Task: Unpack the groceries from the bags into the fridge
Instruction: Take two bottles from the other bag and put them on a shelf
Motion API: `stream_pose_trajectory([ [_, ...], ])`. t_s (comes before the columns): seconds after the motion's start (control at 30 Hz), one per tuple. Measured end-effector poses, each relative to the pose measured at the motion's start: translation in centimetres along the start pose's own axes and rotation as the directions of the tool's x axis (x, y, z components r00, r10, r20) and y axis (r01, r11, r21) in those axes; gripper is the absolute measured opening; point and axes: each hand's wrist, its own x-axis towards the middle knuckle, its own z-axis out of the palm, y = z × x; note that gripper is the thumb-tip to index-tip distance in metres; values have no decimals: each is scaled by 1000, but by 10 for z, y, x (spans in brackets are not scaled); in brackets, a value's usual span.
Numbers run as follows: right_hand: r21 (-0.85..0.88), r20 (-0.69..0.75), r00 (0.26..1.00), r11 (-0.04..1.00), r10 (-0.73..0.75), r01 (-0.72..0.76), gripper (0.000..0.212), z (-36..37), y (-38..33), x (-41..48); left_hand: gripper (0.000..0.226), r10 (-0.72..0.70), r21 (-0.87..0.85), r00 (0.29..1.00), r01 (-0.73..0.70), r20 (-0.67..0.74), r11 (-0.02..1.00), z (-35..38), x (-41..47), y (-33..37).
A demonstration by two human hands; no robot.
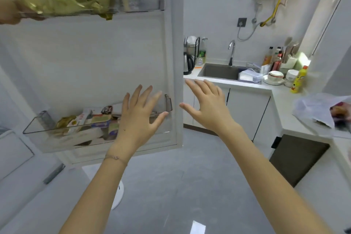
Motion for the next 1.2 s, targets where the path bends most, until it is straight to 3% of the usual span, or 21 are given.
stream_pose_trajectory([
  [0.17, -70, 57, 989, 989, 133, -129, 72, -33, 93, -30, 59, 244, 18, 969, -244, -31, 970, 47, 44, 90],
  [0.57, -235, 28, 839, 819, 544, -523, 73, -110, 310, -133, 72, 437, -270, 892, -395, 116, 878, 191, 143, 309],
  [1.2, -253, -75, 538, 506, 839, -824, 69, -95, 540, -121, 69, 705, -424, 697, -603, 131, 675, 392, 322, 463],
])
